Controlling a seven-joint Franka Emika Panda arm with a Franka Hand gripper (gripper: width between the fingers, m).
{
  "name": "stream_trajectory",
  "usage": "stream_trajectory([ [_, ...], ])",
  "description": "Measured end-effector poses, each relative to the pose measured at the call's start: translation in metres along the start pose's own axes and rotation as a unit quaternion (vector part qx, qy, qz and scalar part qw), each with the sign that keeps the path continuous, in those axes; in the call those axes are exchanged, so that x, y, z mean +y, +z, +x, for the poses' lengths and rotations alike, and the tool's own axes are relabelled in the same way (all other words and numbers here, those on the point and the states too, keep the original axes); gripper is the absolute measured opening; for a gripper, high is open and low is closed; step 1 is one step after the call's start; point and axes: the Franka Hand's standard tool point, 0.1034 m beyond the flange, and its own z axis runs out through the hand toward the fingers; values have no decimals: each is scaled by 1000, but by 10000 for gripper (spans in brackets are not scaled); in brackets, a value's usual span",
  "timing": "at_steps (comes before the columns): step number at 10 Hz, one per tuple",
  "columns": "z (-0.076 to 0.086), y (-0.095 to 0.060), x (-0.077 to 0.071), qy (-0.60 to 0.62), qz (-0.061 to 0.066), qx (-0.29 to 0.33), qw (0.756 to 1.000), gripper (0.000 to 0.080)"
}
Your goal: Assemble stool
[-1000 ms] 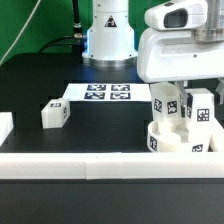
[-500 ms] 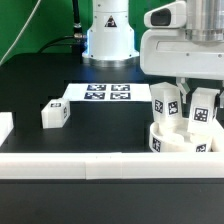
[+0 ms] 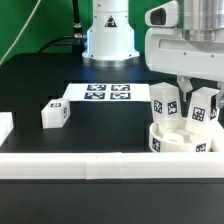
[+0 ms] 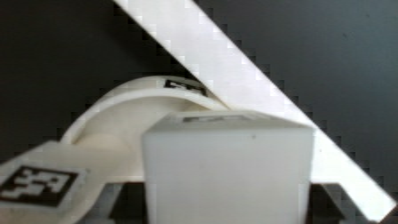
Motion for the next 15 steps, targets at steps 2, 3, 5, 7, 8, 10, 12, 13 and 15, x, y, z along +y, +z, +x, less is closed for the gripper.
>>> stream_trajectory([
  [2, -3, 1, -1, 100, 12, -2, 995, 337],
  [3, -2, 1, -2, 171, 25, -7, 985, 337],
  [5, -3, 1, -4, 281, 33, -14, 959, 337],
  [7, -4, 1, -3, 329, 32, -16, 944, 337],
  [8, -3, 1, -3, 367, 32, -19, 930, 337],
  [10, -1, 1, -3, 400, 32, -21, 916, 337],
  [12, 3, 1, -1, 494, 48, -28, 868, 337],
  [13, 4, 1, -1, 535, 58, -32, 842, 337],
  [15, 3, 1, -1, 578, 82, -38, 811, 337],
])
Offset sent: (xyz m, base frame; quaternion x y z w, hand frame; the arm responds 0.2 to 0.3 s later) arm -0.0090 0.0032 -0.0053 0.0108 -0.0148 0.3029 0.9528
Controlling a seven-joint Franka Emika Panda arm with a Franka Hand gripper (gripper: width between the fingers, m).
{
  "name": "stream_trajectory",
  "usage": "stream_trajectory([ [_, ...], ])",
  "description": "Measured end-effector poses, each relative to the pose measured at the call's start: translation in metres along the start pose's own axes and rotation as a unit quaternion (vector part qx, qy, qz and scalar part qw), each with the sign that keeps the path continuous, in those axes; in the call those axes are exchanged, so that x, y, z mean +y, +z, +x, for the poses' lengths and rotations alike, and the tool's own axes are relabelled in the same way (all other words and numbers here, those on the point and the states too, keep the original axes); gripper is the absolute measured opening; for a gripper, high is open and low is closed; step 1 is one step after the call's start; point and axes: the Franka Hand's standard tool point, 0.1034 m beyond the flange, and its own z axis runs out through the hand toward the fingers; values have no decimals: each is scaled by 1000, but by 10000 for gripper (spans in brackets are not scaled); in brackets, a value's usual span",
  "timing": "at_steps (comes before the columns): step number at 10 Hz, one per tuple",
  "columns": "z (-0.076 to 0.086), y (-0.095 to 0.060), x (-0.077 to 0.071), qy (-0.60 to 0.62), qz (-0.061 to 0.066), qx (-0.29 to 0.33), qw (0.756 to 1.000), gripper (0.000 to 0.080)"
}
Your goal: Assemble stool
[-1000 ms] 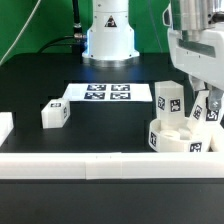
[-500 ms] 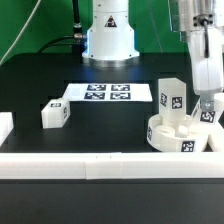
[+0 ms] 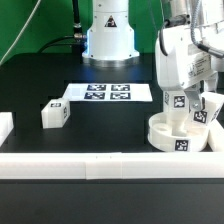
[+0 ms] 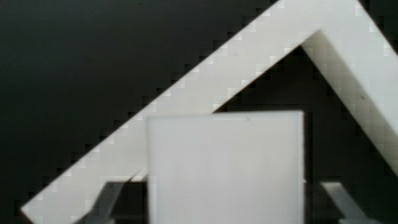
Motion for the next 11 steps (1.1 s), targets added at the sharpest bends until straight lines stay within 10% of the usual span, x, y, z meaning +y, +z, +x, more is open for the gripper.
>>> stream_trajectory([
  [4, 1, 0, 0, 0, 7, -4, 1000, 337],
  [5, 1, 0, 0, -2, 7, -4, 1000, 519],
  [9, 8, -53, -9, -59, 5, -25, 998, 648],
  [11, 9, -53, -9, -58, 5, -24, 998, 649],
])
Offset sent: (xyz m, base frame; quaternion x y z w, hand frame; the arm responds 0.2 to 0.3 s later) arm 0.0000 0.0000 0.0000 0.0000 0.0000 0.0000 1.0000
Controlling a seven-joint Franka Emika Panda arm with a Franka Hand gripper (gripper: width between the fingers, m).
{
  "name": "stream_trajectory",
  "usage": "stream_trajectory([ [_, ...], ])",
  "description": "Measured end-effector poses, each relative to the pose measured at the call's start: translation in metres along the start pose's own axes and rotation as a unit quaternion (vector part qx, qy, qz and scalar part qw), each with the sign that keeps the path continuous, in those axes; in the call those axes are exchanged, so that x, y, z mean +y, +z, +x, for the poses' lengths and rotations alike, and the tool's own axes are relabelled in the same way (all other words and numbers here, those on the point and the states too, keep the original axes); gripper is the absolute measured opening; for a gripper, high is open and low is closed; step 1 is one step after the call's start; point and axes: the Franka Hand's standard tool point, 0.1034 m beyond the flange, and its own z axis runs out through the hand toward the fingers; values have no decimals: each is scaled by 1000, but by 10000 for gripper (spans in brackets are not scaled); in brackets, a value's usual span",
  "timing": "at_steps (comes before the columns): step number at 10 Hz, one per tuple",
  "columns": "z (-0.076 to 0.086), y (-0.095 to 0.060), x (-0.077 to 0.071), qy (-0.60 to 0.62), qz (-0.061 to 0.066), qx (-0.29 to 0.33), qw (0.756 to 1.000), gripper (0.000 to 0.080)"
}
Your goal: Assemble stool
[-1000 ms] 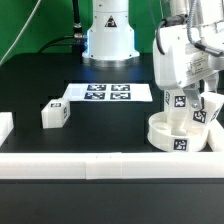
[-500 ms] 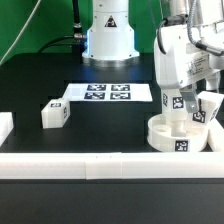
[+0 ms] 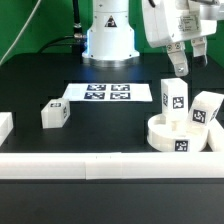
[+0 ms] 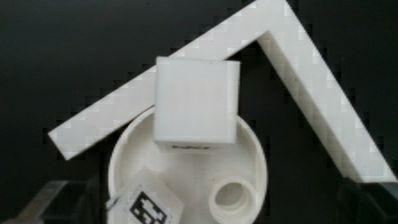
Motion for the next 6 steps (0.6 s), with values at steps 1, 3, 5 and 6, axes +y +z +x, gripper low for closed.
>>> stream_trajectory([
  [1, 0, 0, 0, 0, 0, 0, 1000, 649],
  [3, 1, 2, 3, -9, -2, 2, 1000, 649],
  [5, 27, -11, 2, -66, -2, 6, 998, 649],
  [6, 47, -19, -4, -102, 1, 9, 995, 649],
])
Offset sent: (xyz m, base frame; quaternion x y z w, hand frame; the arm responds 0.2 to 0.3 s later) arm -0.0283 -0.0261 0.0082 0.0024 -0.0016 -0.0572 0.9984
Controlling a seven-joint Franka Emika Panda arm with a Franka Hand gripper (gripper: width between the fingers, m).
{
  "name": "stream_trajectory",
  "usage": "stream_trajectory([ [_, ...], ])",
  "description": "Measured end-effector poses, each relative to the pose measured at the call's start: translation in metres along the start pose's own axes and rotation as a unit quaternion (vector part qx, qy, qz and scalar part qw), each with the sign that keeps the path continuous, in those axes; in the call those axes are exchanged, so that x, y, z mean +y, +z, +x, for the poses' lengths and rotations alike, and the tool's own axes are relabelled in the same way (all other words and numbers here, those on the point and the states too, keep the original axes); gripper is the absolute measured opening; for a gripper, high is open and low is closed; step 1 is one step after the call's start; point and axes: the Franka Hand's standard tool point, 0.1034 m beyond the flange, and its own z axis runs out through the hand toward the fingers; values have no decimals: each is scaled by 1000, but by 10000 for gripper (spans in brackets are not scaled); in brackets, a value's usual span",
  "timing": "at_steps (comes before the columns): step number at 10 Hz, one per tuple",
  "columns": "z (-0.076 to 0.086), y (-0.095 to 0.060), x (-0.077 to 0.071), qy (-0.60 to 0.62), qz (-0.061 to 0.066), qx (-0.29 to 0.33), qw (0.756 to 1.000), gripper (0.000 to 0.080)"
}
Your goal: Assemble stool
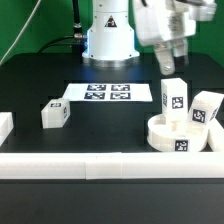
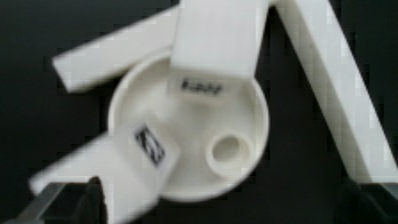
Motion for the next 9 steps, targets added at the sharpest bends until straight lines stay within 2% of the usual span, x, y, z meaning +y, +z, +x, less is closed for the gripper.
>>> stream_trajectory([
  [1, 19, -7, -6, -16, 5, 4, 1000, 649],
  [2, 27, -10, -10, -22, 8, 6, 1000, 649],
  [5, 25, -8, -8, -51, 6, 7, 999, 649],
  [6, 25, -7, -9, -125, -1, 11, 992, 649],
  [7, 27, -5, -12, -221, -20, 16, 975, 649],
  [9, 32, -6, -19, -320, -27, 13, 947, 649],
])
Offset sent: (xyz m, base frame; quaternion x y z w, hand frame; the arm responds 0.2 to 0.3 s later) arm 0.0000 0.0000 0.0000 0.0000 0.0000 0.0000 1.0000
